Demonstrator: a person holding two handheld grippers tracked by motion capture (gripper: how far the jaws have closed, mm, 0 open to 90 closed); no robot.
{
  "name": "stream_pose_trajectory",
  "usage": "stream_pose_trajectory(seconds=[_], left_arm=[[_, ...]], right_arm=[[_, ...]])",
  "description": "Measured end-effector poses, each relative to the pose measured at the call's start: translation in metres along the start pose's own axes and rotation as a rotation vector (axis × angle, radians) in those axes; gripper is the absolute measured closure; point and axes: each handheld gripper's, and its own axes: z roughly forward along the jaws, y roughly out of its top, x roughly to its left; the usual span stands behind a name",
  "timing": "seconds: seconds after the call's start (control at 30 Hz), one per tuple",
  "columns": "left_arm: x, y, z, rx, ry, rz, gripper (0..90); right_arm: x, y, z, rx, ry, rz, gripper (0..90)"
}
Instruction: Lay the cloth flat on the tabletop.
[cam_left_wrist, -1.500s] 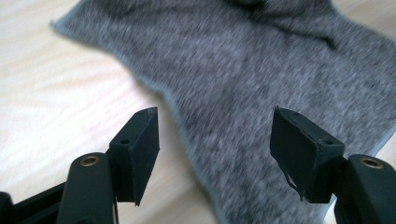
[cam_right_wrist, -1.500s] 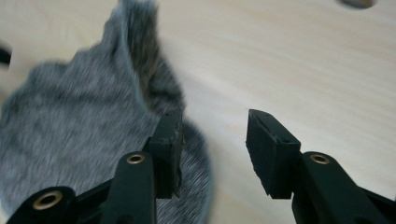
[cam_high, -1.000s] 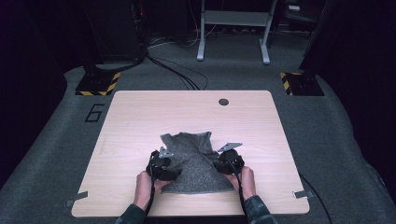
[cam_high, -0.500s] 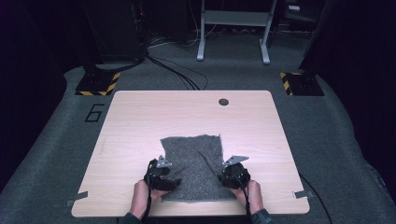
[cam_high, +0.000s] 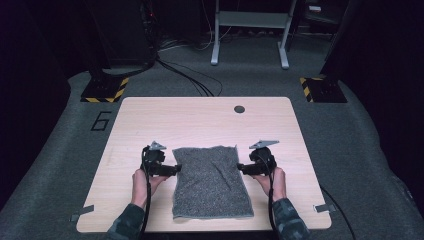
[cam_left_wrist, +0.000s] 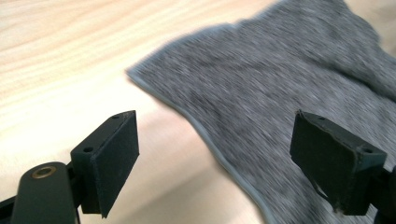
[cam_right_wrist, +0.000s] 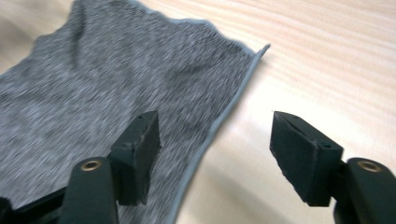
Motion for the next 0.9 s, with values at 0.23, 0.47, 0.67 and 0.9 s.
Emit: stream_pose_trajectory(seconds=[0.23, 0.47, 0.67, 0.9], left_arm=[[0.014, 0.022, 0.028, 0.064, 0.049, 0.0, 18.4], [0.017, 0.033, 0.047, 0.099, 0.103, 0.007, 26.2], [0.01, 0.033, 0.057, 0.139, 0.124, 0.029, 37.5], [0.005, 0.033, 0.058, 0.129, 0.133, 0.067, 60.0]], right_arm=[[-0.008, 0.035, 0.037, 0.05, -0.029, 0.004, 36.2], [-0.013, 0.05, 0.068, 0.102, -0.075, 0.03, 40.5], [-0.014, 0.047, 0.083, 0.148, -0.108, 0.048, 48.9], [-0.011, 0.046, 0.087, 0.152, -0.105, 0.028, 65.9]])
